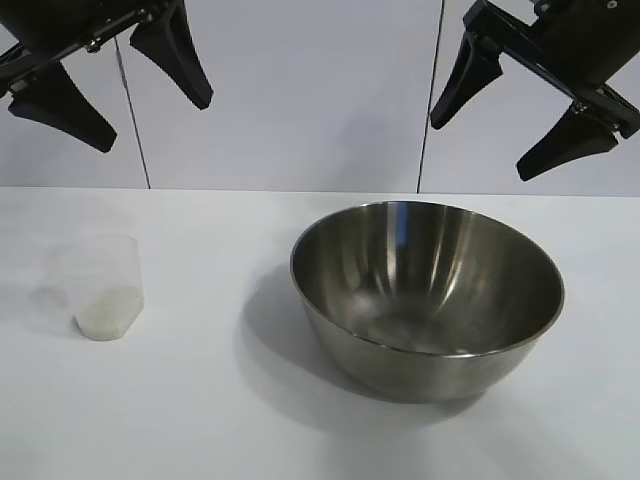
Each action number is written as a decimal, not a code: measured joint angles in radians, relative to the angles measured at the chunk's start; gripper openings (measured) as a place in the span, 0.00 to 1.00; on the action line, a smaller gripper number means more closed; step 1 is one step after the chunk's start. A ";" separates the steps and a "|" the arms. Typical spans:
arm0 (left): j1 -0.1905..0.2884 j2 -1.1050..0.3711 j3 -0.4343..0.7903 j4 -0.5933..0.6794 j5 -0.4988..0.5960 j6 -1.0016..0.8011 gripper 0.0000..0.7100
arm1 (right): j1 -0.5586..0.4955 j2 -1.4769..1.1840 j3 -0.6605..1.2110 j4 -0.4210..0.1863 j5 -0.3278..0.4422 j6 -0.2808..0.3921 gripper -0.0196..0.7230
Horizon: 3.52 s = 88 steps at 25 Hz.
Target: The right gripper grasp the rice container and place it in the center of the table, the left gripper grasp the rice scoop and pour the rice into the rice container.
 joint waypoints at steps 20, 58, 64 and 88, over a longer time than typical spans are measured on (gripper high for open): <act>0.000 0.000 0.000 0.000 0.000 0.000 0.98 | 0.004 -0.046 0.000 -0.297 0.072 0.065 0.92; 0.000 0.000 0.000 0.000 0.000 0.000 0.98 | 0.112 0.173 0.222 -0.265 -0.260 0.090 0.08; 0.000 0.000 0.000 0.000 0.000 0.000 0.98 | 0.083 0.124 0.212 -0.178 -0.227 0.033 0.04; 0.000 0.000 0.000 0.000 -0.001 0.000 0.98 | 0.197 0.188 0.127 -0.059 -0.268 -0.007 0.04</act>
